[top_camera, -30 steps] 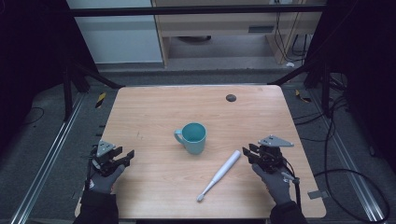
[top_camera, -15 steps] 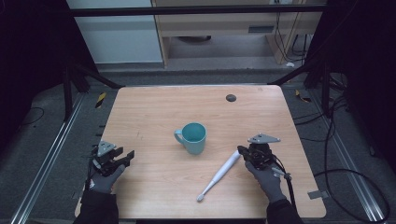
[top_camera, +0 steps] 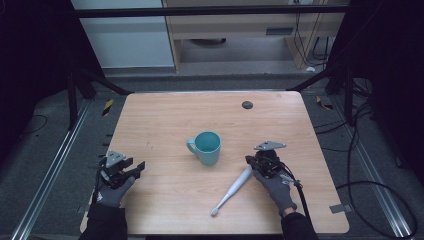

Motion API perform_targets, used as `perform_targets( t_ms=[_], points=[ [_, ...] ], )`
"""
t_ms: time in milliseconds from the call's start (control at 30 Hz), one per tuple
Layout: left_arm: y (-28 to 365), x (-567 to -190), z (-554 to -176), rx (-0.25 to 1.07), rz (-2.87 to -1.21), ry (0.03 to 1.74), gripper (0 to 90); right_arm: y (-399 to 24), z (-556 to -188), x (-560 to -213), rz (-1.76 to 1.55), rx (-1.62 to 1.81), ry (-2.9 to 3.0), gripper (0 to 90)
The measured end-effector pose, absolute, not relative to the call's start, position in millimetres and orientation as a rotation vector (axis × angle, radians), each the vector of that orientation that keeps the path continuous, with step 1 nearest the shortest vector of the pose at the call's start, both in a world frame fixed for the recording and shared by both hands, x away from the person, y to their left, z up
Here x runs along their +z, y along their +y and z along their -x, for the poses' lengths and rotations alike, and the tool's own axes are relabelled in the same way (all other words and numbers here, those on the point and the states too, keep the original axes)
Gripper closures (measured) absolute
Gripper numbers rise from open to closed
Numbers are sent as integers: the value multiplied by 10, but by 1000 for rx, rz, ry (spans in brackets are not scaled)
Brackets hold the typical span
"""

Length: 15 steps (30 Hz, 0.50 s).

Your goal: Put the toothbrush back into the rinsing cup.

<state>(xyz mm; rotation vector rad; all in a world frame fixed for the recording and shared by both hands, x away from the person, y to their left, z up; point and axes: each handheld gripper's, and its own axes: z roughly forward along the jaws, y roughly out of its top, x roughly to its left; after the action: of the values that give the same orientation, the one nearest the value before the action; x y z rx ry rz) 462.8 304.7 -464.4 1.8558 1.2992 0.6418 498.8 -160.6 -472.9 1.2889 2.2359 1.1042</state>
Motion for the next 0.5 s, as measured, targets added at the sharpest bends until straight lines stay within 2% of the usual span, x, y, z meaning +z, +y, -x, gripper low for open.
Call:
perform_targets(
  t_ms=[500],
  points=[
    [3048, -4657, -4624, 637, -1859, 1302, 466, -1602, -5001, -4792, -1287, 1038, 2267, 885]
  ],
)
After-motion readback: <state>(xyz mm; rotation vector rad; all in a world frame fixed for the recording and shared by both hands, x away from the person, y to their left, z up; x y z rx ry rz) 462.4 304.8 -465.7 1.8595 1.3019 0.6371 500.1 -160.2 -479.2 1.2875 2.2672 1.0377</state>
